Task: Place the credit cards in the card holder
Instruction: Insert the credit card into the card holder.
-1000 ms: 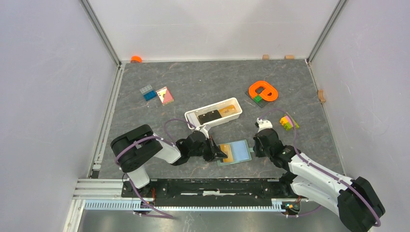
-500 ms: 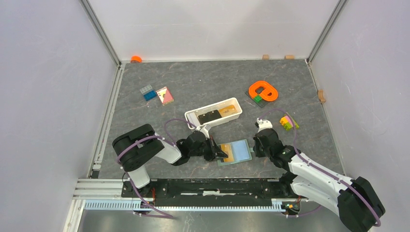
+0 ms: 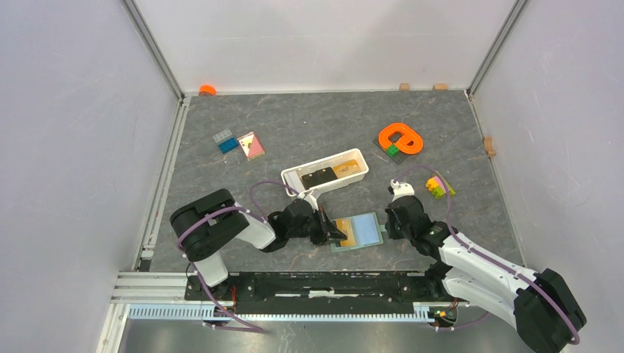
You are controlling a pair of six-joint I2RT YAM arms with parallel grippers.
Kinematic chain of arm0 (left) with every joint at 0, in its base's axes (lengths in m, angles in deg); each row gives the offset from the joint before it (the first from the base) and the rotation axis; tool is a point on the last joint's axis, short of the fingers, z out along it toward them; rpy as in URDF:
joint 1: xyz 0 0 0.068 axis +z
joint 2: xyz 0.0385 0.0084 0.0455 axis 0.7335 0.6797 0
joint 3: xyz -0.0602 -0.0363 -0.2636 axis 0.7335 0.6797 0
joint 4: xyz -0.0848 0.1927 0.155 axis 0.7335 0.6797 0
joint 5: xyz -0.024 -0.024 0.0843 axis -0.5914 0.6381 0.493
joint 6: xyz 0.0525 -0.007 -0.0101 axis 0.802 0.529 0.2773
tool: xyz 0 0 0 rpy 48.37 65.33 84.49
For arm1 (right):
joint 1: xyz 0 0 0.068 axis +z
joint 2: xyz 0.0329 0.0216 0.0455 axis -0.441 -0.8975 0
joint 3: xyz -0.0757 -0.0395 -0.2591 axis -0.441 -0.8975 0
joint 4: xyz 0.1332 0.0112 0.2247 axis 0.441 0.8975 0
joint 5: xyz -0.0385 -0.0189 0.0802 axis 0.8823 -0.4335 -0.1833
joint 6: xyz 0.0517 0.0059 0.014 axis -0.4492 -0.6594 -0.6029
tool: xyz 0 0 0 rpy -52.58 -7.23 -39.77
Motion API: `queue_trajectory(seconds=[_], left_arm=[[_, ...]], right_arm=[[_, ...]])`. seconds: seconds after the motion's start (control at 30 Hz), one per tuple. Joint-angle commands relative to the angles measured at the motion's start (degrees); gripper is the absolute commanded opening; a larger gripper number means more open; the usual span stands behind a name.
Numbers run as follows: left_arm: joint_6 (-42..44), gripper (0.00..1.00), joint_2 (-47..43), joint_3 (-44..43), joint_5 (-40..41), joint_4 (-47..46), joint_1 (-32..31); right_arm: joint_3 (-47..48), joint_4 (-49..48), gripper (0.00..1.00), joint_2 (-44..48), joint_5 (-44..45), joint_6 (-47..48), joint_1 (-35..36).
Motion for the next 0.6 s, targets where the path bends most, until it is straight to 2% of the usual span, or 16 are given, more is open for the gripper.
queue_trajectory(seconds=[0.0,0.3,0.57], left_arm=[[-4.3,0.02,-1.0,0.8,-0.5,2.3,1.0],[-2.5,0.02,-4.6,0.4,0.6,6.3,1.0],[-1.8,0.02,-2.9,-1.3,-1.0,4.3,0.9]], right_arm=[[1.2,2.2,0.0,-0.2,0.9,-0.2,0.2],[1.2,2.0,0.0,-0.4,1.0,-0.3,0.3],[0.9,2.2,0.0,-0.2,1.0,-0.3,0.3]])
